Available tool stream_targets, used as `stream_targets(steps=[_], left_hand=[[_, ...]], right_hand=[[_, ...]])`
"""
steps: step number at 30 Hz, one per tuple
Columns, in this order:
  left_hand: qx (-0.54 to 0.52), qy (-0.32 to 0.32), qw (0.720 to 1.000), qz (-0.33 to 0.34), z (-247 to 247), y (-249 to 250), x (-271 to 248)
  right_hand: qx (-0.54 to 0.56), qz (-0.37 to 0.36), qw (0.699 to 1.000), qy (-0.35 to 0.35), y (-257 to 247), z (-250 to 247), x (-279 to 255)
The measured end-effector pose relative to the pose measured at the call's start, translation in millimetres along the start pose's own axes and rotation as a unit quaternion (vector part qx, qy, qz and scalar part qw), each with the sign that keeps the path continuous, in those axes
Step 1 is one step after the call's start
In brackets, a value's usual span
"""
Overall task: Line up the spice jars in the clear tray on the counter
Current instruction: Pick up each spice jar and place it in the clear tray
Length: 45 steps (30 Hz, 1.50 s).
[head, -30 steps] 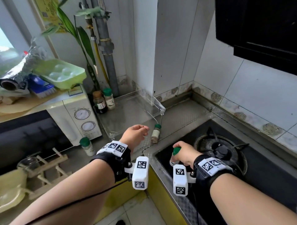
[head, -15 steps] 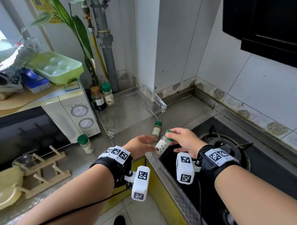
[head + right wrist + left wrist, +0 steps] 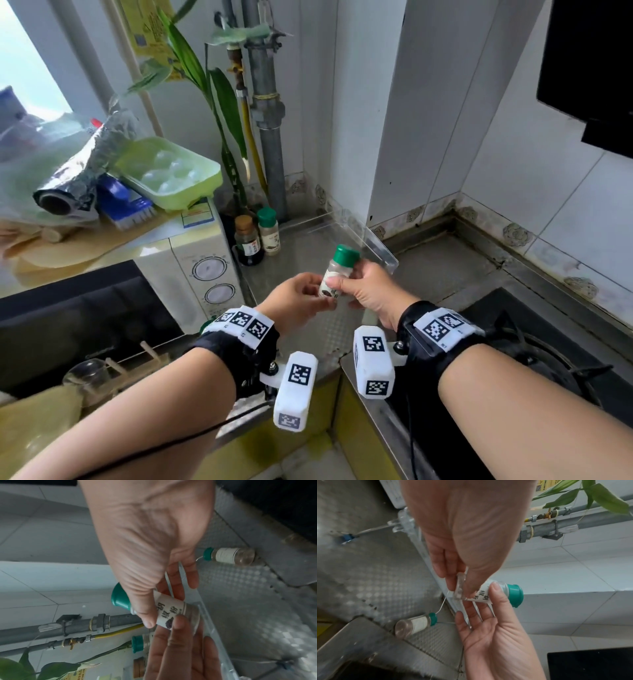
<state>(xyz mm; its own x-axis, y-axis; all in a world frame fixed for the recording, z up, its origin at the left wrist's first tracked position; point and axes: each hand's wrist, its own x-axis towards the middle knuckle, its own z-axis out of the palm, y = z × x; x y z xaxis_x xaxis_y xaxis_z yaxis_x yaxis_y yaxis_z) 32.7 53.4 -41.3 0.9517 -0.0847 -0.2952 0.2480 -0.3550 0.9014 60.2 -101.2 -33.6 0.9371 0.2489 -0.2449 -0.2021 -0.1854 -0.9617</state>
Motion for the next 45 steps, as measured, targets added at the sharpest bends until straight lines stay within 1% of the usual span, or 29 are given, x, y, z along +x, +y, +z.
stream_targets(steps=[5, 9, 11, 15, 21, 28, 32, 34, 37, 40, 43, 45], left_hand=[[-0.02, 0.029, 0.999, -0.014, -37, -4, 27], [-0.014, 0.095, 0.995, -0.033, -60, -15, 46], [-0.028, 0.111, 0.992, -0.047, -67, -22, 50], [-0.073, 0.098, 0.99, -0.064, -74, -30, 54], [-0.103, 0.059, 0.99, -0.076, -79, -31, 57], [-0.127, 0.042, 0.987, -0.089, -82, -27, 57], [-0.11, 0.039, 0.989, -0.09, -83, -27, 57], [-0.095, 0.037, 0.991, -0.087, -82, -26, 58], [-0.07, 0.035, 0.995, -0.068, -77, -18, 61], [-0.063, 0.036, 0.996, -0.044, -62, -5, 68], [-0.046, 0.022, 0.999, -0.018, -44, 10, 72], [-0.044, 0.014, 0.999, 0.006, -30, 17, 76]], right_hand=[[-0.038, -0.011, 0.999, 0.004, -19, 20, 39], [-0.071, -0.015, 0.997, 0.034, -22, 28, 77], [-0.099, -0.019, 0.993, 0.053, -21, 32, 93], [-0.153, -0.039, 0.982, 0.099, -22, 44, 122], [-0.22, -0.062, 0.97, 0.085, -30, 57, 151], [-0.234, -0.073, 0.966, 0.083, -28, 68, 169], [-0.215, -0.069, 0.971, 0.08, -25, 65, 167], [-0.201, -0.073, 0.973, 0.091, -25, 56, 161], [-0.176, -0.082, 0.973, 0.126, -26, 34, 144], [-0.139, -0.098, 0.968, 0.187, -25, 5, 125], [-0.112, -0.114, 0.948, 0.276, -18, -21, 104], [-0.076, -0.102, 0.925, 0.358, -4, -34, 86]])
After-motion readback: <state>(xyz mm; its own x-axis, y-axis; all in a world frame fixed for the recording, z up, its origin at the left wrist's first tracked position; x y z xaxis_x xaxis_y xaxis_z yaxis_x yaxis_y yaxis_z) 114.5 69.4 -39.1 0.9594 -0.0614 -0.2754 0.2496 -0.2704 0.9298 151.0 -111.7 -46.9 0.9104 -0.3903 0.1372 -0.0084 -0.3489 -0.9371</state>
